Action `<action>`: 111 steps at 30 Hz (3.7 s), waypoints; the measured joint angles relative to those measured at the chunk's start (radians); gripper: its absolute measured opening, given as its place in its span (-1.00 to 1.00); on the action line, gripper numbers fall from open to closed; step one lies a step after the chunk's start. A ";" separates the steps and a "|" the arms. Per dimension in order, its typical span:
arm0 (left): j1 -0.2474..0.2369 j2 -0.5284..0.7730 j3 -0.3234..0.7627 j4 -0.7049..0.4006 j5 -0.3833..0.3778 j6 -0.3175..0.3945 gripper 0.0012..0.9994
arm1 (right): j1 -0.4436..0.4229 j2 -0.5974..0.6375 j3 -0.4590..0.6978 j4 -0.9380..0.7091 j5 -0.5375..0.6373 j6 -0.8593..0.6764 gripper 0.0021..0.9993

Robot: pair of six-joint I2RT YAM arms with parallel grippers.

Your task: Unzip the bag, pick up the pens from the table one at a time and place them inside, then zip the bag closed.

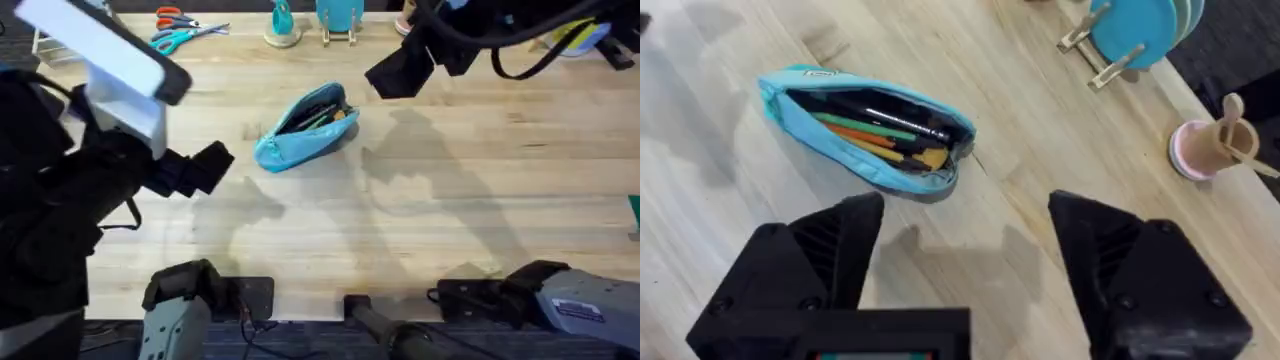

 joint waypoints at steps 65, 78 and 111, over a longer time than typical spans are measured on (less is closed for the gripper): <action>0.146 0.339 0.005 -0.343 0.290 0.438 0.99 | 0.036 0.000 0.000 -0.043 -0.087 0.171 1.00; 0.146 0.338 0.005 -0.343 0.290 0.438 0.99 | 0.163 0.000 0.000 -0.053 -0.130 0.580 1.00; 0.146 0.338 0.005 -0.343 0.290 0.438 0.99 | 0.241 0.000 -0.454 0.307 -0.300 0.845 0.99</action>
